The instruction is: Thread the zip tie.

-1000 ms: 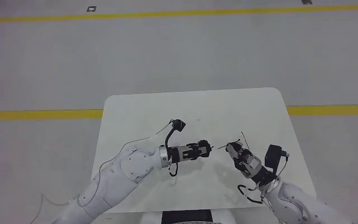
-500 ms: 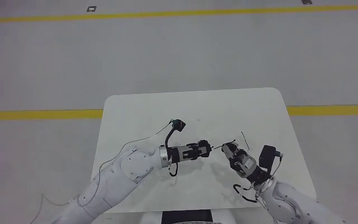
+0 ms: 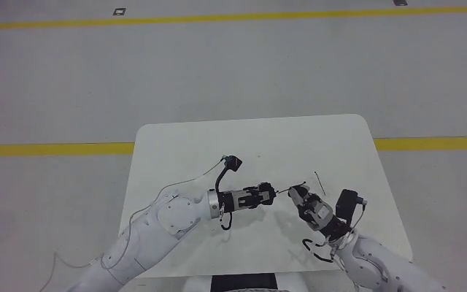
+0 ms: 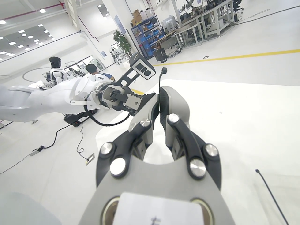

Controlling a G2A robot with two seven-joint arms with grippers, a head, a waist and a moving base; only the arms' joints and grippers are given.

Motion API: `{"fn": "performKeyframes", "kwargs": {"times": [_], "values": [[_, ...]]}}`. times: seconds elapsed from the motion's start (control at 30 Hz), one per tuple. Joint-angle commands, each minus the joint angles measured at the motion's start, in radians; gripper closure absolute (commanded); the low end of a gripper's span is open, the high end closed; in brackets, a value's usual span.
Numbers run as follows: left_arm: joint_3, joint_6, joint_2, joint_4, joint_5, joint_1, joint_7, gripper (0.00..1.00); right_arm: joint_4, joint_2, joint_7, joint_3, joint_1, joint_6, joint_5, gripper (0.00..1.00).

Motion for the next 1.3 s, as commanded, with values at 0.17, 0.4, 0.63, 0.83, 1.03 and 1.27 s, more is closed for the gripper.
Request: {"fn": "performKeyframes", "kwargs": {"times": [0.17,0.4,0.63,0.83,1.03,1.27], "values": [[0.000,0.000,0.000,0.000,0.000,0.000,0.000,1.00,0.006,-0.010,0.010,-0.004,0.006,0.000,-0.004,1.00],[0.000,0.000,0.000,0.000,0.000,0.000,0.000,1.00,0.009,-0.017,-0.005,0.001,0.007,0.000,-0.010,1.00],[0.000,0.000,0.000,0.000,0.000,0.000,0.000,1.00,0.011,-0.021,-0.034,0.019,-0.007,0.000,-0.020,1.00],[0.000,0.000,0.000,0.000,0.000,0.000,0.000,1.00,0.009,-0.028,-0.016,0.014,-0.005,0.000,-0.024,1.00],[0.000,0.000,0.000,0.000,0.000,0.000,0.000,1.00,0.017,-0.034,0.006,0.008,0.001,0.000,-0.020,1.00],[0.000,0.000,0.000,0.000,0.000,0.000,0.000,1.00,0.018,-0.038,-0.001,0.016,-0.001,0.000,-0.021,1.00]]}}
